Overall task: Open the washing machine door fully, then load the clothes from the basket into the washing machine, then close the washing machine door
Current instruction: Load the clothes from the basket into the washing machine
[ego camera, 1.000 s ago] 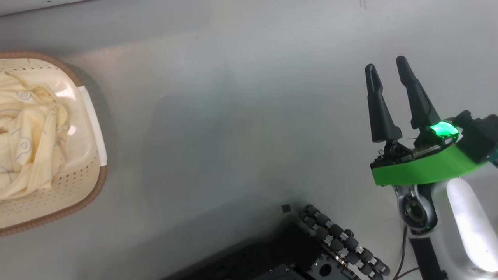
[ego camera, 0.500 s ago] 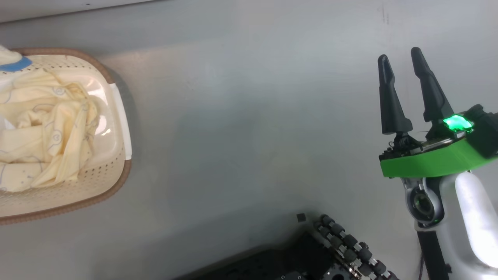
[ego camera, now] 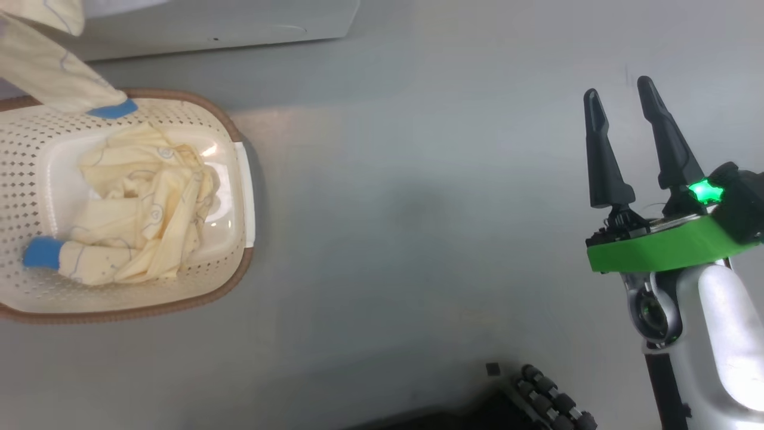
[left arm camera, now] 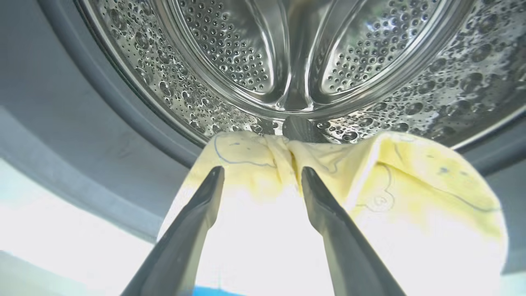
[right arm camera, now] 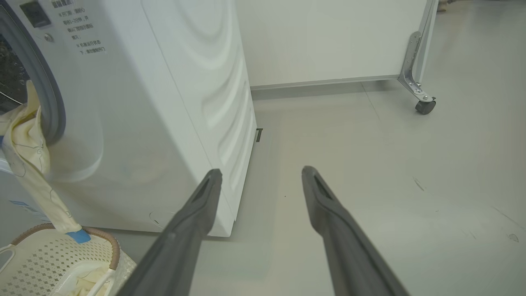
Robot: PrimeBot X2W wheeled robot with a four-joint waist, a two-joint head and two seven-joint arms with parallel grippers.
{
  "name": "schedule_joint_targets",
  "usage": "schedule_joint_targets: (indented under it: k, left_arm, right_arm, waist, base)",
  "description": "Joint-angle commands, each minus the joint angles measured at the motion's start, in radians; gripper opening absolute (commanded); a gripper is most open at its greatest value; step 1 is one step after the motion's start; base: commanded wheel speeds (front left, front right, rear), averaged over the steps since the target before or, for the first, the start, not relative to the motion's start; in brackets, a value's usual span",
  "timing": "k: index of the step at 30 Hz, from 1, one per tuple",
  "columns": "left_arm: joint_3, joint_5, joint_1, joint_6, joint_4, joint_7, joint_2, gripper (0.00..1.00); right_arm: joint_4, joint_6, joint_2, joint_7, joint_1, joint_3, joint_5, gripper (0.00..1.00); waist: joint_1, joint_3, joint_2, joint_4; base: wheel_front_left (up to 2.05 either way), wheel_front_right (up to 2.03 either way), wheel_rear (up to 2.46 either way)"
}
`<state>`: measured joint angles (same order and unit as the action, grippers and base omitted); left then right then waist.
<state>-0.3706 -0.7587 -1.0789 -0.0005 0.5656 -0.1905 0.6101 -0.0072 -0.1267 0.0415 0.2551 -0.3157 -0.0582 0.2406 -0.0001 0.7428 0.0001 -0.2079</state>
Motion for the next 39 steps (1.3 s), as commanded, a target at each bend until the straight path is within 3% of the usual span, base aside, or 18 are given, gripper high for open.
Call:
schedule_joint_targets:
  k: [1, 7, 8, 16, 28, 39]
  left_arm:
    - [0.034, -0.003, 0.029, 0.018, -0.059, -0.017, 0.047, 1.0]
    - [0.045, 0.021, 0.277, 0.118, -0.271, -0.058, 0.027, 1.0]
    - [0.046, 0.038, 0.355, 0.152, -0.337, -0.064, 0.019, 1.0]
    - [0.053, 0.09, 0.599, 0.237, -0.512, -0.07, -0.027, 1.0]
    - [0.09, 0.128, 0.782, 0.283, -0.579, -0.071, -0.08, 1.0]
    - [0.079, 0.148, 0.783, 0.265, -0.546, -0.071, -0.105, 1.0]
  right_arm:
    - [-0.02, -0.004, 0.009, 0.007, 0.013, -0.007, -0.01, 1.0]
    - [0.003, -0.004, 0.009, 0.007, 0.021, -0.002, -0.04, 1.0]
    - [0.011, -0.004, 0.009, 0.007, 0.025, 0.001, -0.049, 1.0]
    - [0.045, -0.004, 0.009, 0.007, 0.04, 0.0, -0.082, 1.0]
    - [0.062, -0.004, 0.009, 0.007, 0.091, 0.005, -0.088, 1.0]
    - [0.056, -0.004, 0.009, 0.006, 0.109, 0.003, -0.095, 1.0]
  waist:
    - [0.0001, -0.031, -0.0001, 0.027]
    - [0.0001, -0.1, -0.0001, 0.063]
    - [0.0001, -0.122, -0.0001, 0.076]
    - [0.0001, -0.211, -0.0001, 0.107]
    - [0.0001, -0.285, -0.0001, 0.124]
    - [0.0001, -0.301, -0.0001, 0.127]
  base:
    - [0.0, 0.0, 0.0]
    - [0.0, 0.0, 0.0]
    - [0.0, 0.0, 0.0]
    - [0.0, 0.0, 0.0]
    - [0.0, 0.0, 0.0]
    - [0.0, 0.0, 0.0]
